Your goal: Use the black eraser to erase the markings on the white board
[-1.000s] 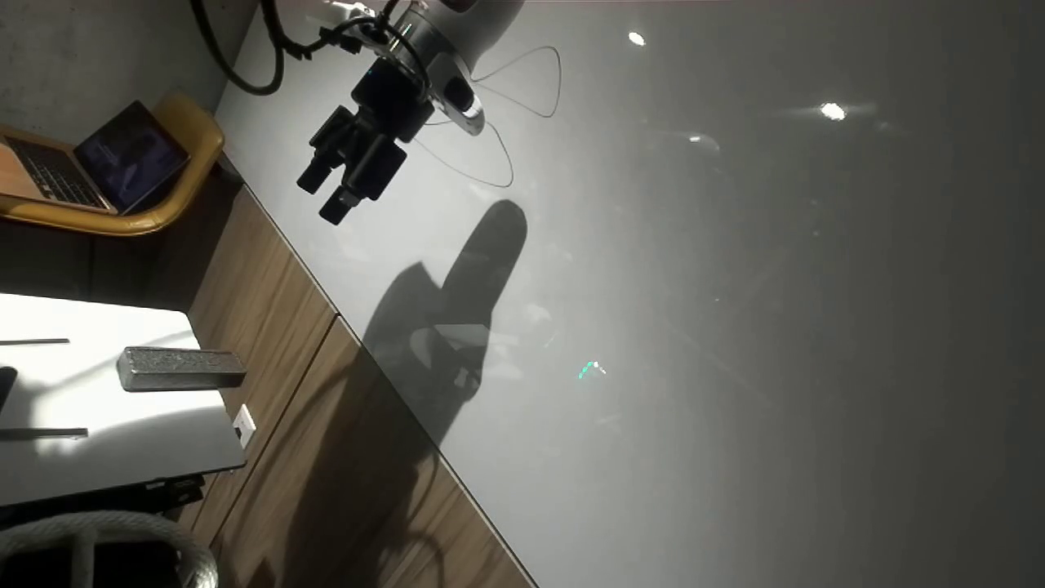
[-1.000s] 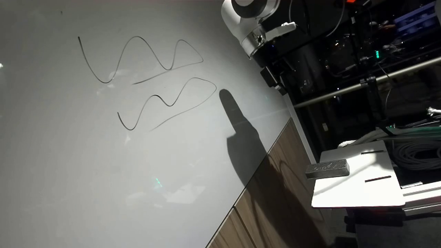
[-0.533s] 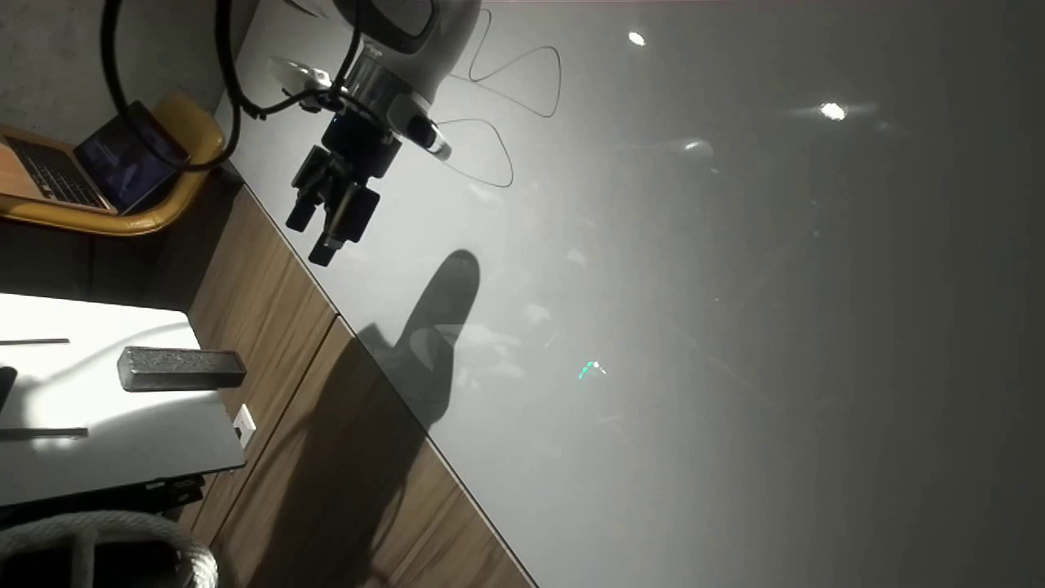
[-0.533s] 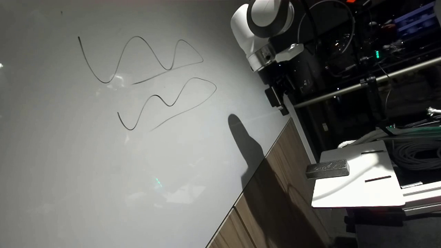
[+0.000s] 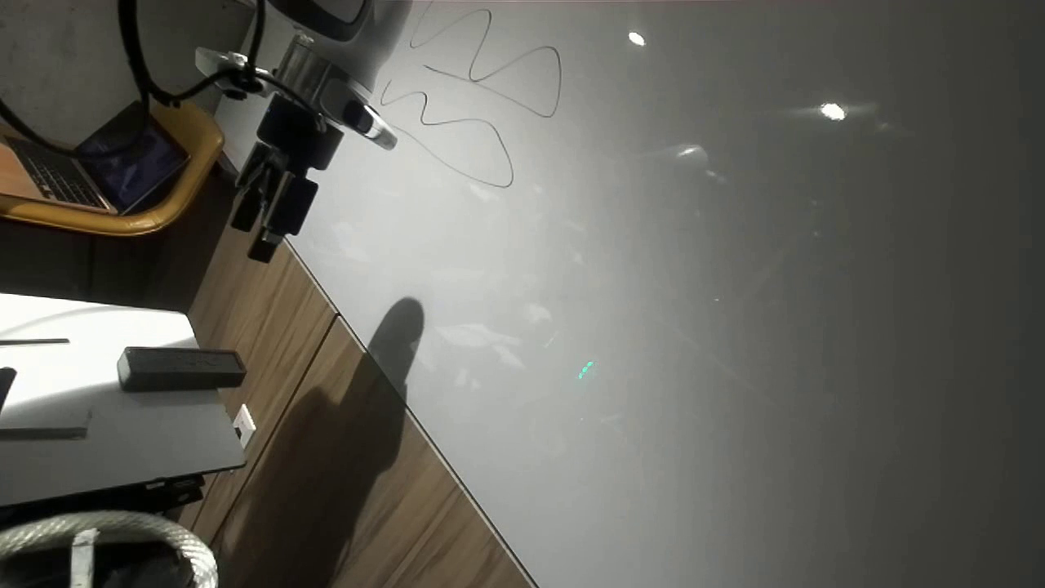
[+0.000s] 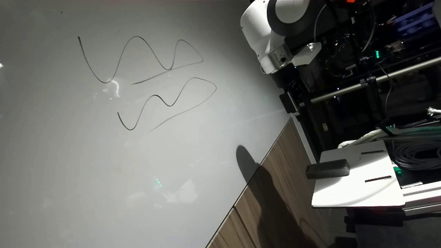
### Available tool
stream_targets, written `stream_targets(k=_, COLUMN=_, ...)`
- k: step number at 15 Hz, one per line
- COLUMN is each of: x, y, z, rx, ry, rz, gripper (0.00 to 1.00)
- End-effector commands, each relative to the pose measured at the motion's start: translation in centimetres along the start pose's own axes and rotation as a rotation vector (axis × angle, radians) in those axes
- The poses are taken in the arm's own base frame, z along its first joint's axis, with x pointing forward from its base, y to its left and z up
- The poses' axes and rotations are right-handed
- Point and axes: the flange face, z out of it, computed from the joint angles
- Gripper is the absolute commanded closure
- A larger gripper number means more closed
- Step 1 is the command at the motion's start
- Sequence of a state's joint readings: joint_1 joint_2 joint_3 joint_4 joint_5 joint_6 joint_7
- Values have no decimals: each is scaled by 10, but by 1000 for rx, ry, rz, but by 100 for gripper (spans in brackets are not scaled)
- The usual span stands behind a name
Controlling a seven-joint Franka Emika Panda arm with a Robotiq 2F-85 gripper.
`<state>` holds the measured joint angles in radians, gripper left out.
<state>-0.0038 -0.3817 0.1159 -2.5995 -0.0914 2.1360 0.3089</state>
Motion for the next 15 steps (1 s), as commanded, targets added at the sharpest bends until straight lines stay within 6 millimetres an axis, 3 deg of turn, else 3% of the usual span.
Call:
stream_targets(k=1, x=-35, y=7, z=7, rx=-22, ry=49, rz=-10, gripper=0)
stream_targets(k=4, x=-44, y=13, z=28, rx=-25, ry=76, rz=-43, gripper=0)
stream_targets(k=5, x=-26, y=10, z=23, rx=-24, ry=84, rz=-57, gripper=0)
stream_targets(k=10, x=-18, y=7, z=42, rx=11, ry=128, rz=-100, gripper=0)
stream_targets(k=15, x=-20, y=-23, z=75, rx=34, ry=73, rz=-152, gripper=0)
